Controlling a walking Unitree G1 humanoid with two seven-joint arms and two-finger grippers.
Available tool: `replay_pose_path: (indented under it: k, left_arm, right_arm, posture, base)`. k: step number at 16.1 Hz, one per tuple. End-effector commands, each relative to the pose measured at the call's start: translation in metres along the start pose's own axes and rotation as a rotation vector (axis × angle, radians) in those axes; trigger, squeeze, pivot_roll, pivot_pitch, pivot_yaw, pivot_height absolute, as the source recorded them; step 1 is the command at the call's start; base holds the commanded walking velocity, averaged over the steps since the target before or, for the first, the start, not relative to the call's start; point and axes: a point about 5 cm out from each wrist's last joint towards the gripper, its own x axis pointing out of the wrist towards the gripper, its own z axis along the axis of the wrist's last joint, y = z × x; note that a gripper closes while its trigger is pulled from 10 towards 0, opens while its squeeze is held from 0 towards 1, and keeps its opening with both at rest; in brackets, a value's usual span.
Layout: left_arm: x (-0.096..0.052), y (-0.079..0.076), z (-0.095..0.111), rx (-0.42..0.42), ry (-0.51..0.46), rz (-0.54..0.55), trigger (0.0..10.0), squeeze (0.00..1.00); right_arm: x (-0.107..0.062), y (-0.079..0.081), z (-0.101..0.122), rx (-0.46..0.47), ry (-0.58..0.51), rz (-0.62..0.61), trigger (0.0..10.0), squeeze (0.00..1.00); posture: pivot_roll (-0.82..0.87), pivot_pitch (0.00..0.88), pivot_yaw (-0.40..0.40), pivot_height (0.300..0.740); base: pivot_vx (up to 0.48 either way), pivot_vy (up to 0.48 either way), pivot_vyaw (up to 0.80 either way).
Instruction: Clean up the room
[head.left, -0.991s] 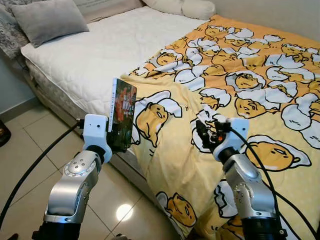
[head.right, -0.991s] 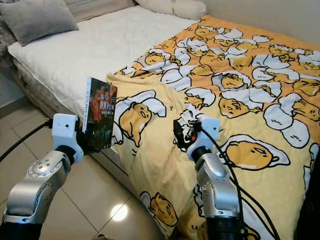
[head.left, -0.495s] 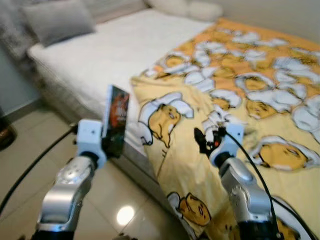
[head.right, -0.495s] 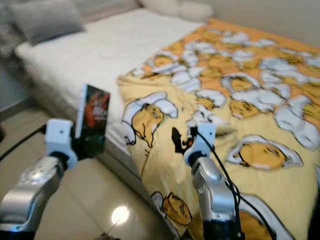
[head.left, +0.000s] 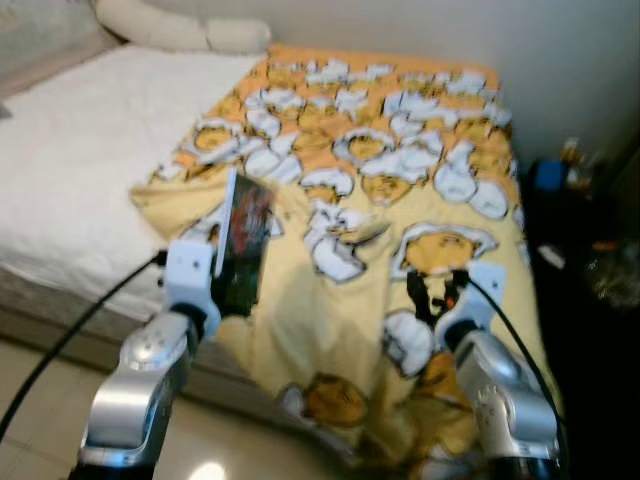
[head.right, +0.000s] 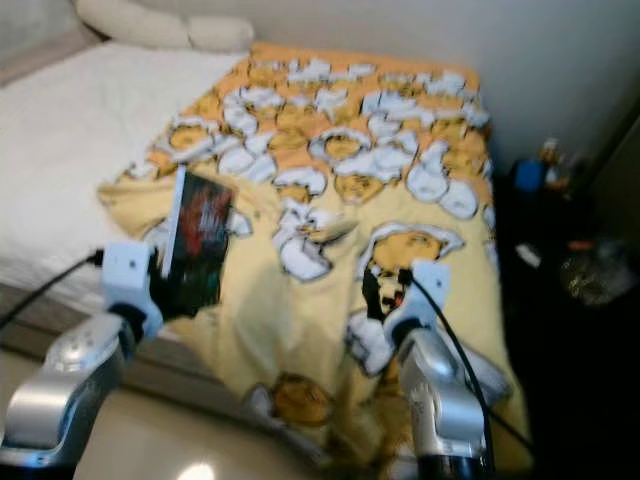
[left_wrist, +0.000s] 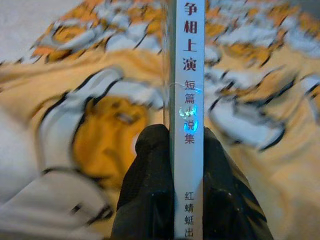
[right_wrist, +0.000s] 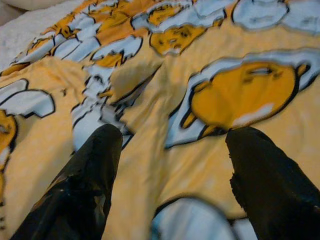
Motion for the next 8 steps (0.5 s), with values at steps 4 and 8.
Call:
replay_pose_path:
  k: [4, 8]
  left_arm:
    - [-0.0014, 0.0049, 0.0027, 0.018, 0.004, 0.004, 10.0, 0.00]
    - [-0.0016, 0.0045, 0.0028, 0.026, 0.006, 0.000, 10.0, 0.00]
  right_arm:
    - [0.0010, 0.0057, 0.0016, 0.006, 0.002, 0.009, 10.0, 0.00]
    - [0.0007, 0.0062, 0.0007, 0.007, 0.009, 0.005, 10.0, 0.00]
  posture:
    - [-0.03, 0.000, -0.003, 0.740]
    - [-0.04, 0.000, -0.002, 0.740]
  base:
    - [0.000, 0.445, -0.80]
    - [0.000, 0.445, -0.80]
